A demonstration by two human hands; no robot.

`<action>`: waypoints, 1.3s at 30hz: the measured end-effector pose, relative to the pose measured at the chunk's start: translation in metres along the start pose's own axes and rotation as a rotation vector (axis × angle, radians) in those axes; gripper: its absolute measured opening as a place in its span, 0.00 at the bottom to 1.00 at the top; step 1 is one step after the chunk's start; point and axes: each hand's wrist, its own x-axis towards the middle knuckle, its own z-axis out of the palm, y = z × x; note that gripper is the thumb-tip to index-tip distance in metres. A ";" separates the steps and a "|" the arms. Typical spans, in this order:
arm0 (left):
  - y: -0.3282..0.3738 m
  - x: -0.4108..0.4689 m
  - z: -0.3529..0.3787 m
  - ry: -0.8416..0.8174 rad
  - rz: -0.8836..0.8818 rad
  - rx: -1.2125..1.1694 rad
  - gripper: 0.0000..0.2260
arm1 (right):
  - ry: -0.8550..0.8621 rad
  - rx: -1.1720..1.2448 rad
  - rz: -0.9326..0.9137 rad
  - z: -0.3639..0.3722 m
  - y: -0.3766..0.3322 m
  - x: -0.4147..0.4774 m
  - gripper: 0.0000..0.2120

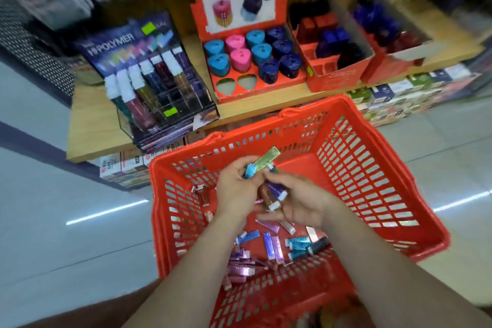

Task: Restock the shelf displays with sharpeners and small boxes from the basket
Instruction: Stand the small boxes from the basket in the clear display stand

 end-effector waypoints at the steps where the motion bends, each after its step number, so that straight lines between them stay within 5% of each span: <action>1: 0.009 -0.005 0.001 -0.001 -0.002 -0.024 0.09 | -0.011 -0.015 -0.052 0.006 -0.002 -0.006 0.15; 8: 0.072 -0.025 -0.010 0.066 0.101 -0.072 0.07 | 0.029 -0.092 -0.197 0.036 -0.024 -0.040 0.15; 13: 0.089 -0.047 -0.022 0.079 0.302 0.284 0.06 | 0.161 0.040 -0.326 0.063 -0.035 -0.053 0.03; 17: 0.095 -0.077 -0.022 0.087 0.388 0.455 0.09 | 0.254 -0.081 -0.474 0.086 -0.033 -0.054 0.05; 22: 0.114 -0.091 -0.039 -0.062 0.324 0.548 0.15 | 0.268 -0.050 -0.512 0.103 -0.034 -0.053 0.04; 32: 0.137 -0.077 -0.080 0.019 0.381 0.802 0.12 | 0.245 0.087 -0.539 0.148 -0.038 -0.039 0.05; 39: 0.176 -0.054 -0.100 -0.147 0.093 0.446 0.09 | 0.077 0.147 -0.476 0.157 -0.047 -0.029 0.07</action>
